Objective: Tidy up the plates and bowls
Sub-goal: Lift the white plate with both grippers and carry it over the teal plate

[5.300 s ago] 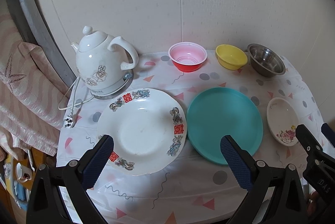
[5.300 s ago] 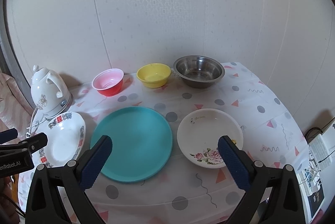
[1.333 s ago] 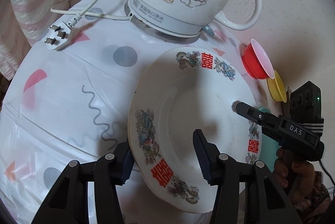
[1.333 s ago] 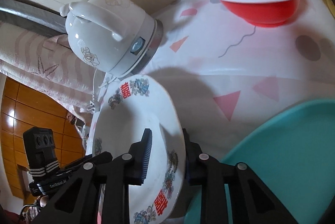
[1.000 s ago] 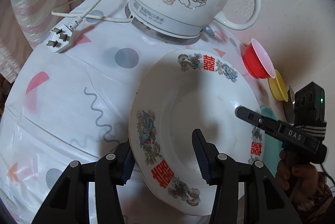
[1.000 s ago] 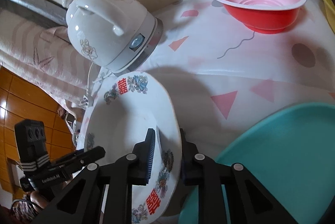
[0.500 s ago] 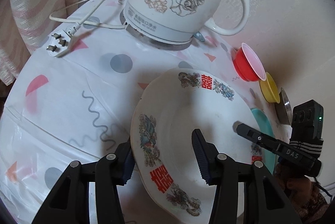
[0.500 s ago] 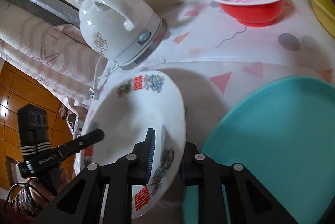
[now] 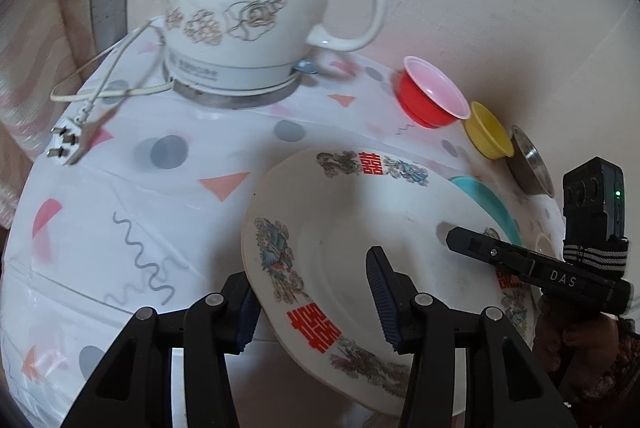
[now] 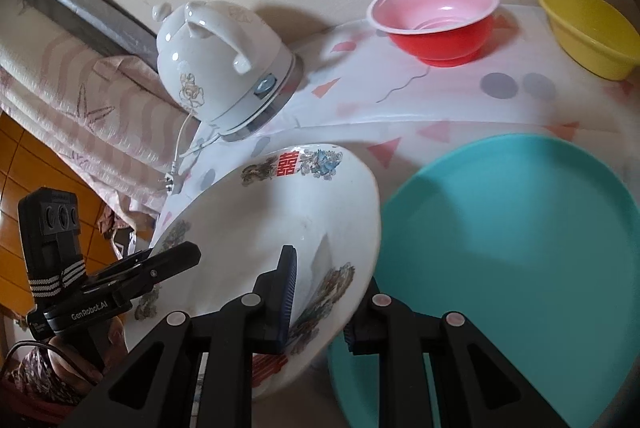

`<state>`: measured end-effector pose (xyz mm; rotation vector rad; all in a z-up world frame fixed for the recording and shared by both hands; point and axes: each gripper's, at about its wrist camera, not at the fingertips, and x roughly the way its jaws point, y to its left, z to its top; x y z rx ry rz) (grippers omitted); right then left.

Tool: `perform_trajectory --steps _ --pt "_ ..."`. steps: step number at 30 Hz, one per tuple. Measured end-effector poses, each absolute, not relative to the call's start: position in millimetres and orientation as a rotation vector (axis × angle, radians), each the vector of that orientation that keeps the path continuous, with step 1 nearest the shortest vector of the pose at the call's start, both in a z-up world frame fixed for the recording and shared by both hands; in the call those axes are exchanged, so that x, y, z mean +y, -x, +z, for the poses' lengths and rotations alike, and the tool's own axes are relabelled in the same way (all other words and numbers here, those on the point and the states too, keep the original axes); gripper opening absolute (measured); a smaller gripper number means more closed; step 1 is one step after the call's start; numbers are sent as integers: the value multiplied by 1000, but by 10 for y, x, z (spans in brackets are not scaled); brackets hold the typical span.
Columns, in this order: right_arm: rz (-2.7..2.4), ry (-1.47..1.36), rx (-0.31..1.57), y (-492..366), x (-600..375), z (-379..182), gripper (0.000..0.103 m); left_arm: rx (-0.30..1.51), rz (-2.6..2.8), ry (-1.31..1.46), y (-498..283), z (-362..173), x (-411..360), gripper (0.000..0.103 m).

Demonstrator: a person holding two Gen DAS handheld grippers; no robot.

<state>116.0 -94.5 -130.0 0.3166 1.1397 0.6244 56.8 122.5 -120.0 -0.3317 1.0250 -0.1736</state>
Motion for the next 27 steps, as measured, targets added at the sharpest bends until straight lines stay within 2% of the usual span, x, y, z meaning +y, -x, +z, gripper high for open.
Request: perform_trajectory --steps 16,27 --pt "516 -370 1021 -844 -1438 -1005 20 1006 -316 232 -666 -1050 740 49" --pt "365 -451 990 -582 -1963 -987 20 1068 -436 188 -837 -1129 175 49"
